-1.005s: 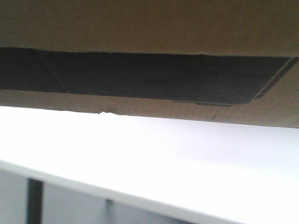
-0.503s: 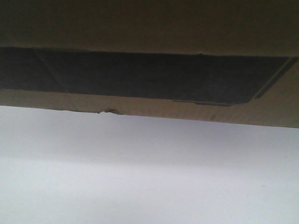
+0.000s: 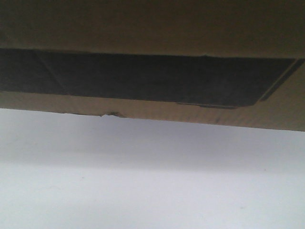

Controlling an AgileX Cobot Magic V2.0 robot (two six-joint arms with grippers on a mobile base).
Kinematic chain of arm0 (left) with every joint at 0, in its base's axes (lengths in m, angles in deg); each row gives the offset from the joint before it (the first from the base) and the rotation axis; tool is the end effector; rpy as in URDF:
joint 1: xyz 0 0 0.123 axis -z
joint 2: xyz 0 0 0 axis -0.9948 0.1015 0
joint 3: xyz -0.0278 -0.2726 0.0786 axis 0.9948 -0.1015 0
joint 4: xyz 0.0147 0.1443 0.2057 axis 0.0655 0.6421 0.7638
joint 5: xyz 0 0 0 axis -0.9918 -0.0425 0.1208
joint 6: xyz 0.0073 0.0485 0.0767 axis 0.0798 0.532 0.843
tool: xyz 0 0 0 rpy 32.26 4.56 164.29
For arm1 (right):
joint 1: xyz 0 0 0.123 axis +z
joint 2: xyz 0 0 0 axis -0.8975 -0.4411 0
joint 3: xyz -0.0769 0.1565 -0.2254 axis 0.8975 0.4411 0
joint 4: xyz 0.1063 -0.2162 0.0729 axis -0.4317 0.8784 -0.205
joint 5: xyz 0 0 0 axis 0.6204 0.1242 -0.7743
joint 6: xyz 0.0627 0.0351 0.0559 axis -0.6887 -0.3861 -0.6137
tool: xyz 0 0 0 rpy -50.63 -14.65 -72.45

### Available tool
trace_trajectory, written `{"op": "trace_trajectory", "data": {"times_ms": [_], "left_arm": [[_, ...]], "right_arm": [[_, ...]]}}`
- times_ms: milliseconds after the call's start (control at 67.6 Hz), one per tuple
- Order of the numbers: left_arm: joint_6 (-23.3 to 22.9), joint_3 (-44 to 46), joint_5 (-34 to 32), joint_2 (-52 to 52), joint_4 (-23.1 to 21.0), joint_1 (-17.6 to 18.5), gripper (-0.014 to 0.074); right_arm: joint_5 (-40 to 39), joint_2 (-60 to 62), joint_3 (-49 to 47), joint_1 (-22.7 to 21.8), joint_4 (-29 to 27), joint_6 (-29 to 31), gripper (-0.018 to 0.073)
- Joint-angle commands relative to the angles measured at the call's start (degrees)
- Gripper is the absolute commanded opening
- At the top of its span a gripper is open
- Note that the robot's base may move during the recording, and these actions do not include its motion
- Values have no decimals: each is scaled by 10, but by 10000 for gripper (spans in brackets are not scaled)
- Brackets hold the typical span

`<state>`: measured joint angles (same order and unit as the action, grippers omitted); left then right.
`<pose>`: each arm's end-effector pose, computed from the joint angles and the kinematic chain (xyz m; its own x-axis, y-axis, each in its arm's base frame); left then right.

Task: Grab box from left shelf to table start

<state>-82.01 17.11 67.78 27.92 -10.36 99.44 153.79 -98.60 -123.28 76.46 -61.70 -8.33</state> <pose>0.0587 -0.0154 0.4630 -0.3951 -0.1300 -0.9094 0.1714 0.9621 -0.2120 0.0634 0.0284 0.4484 -0.5392 -0.0440 -0.8410 -0.3023 0.9422 0.1445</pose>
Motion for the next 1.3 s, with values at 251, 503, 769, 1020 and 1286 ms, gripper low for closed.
{"op": "trace_trajectory", "data": {"times_ms": [251,503,769,1020,1286], "left_arm": [[70,24,-62,-8,-122,16,-93],[70,24,-63,-8,-122,16,-93],[70,24,-62,-8,-134,16,-93],[70,24,-62,-8,-145,16,-93],[70,48,-59,27,-145,16,-93]], "right_arm": [[-89,-8,-17,-1,30,22,57],[-89,-8,-17,-1,30,22,57],[-89,-8,-17,-1,30,22,57],[-95,-8,-17,-1,30,22,57],[-38,-48,-40,-1,30,31,57]]}}
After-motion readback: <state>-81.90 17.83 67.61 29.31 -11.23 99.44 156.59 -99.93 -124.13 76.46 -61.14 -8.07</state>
